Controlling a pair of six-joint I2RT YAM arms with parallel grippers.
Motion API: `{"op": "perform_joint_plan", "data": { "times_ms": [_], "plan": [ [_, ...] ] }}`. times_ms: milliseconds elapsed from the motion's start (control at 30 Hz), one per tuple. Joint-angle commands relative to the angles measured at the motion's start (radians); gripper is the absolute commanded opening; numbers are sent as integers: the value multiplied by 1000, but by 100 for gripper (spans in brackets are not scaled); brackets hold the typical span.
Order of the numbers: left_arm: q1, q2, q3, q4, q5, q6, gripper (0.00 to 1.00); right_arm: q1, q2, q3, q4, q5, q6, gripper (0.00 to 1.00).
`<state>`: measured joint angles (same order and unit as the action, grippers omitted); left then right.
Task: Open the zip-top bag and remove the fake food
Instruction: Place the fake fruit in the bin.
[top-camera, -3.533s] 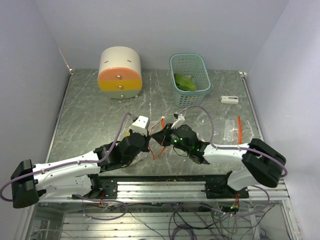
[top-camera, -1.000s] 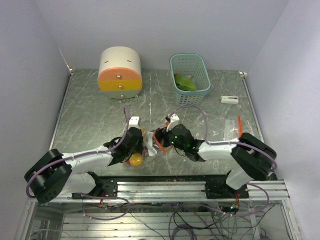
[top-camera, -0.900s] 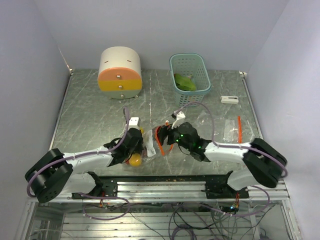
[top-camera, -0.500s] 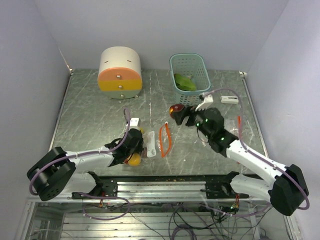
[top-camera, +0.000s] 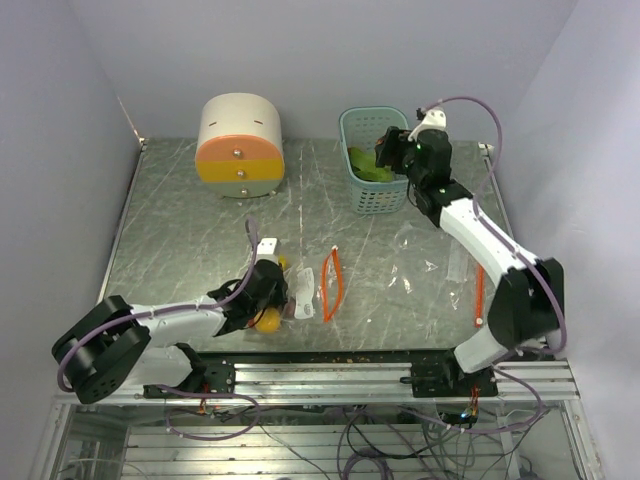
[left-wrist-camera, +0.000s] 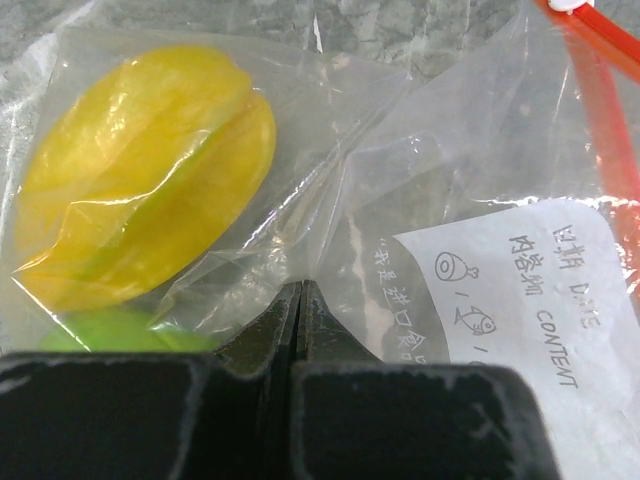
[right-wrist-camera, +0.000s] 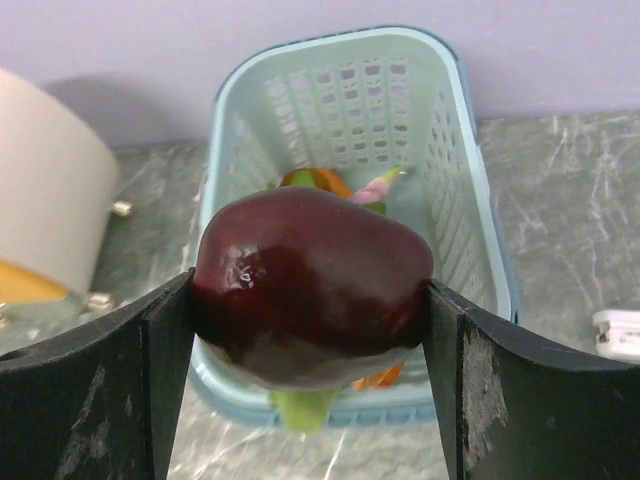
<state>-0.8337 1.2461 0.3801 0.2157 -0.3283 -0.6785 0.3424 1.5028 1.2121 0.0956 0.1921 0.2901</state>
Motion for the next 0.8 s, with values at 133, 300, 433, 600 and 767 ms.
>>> {"op": "perform_joint_plan", "data": {
  "times_ms": [133,300,433,600,767],
  "plan": [
    [2,-37,-35,30,57,16,11,-44,256,289,-171,85,-83,95],
    [1,-108,-45,30,57,31,44,-44,155,187,-75,36,-87,100],
    [1,-165,-30,-2,59,38,63,-37,3,60,-16,-1,-71,100],
    [-1,-249,0,-82,36,53,65,-19,-251,-156,-7,-153,4,100],
    [-1,-390,21,-193,-4,60,66,64,-488,-411,-53,-267,74,99]
  ]
}}
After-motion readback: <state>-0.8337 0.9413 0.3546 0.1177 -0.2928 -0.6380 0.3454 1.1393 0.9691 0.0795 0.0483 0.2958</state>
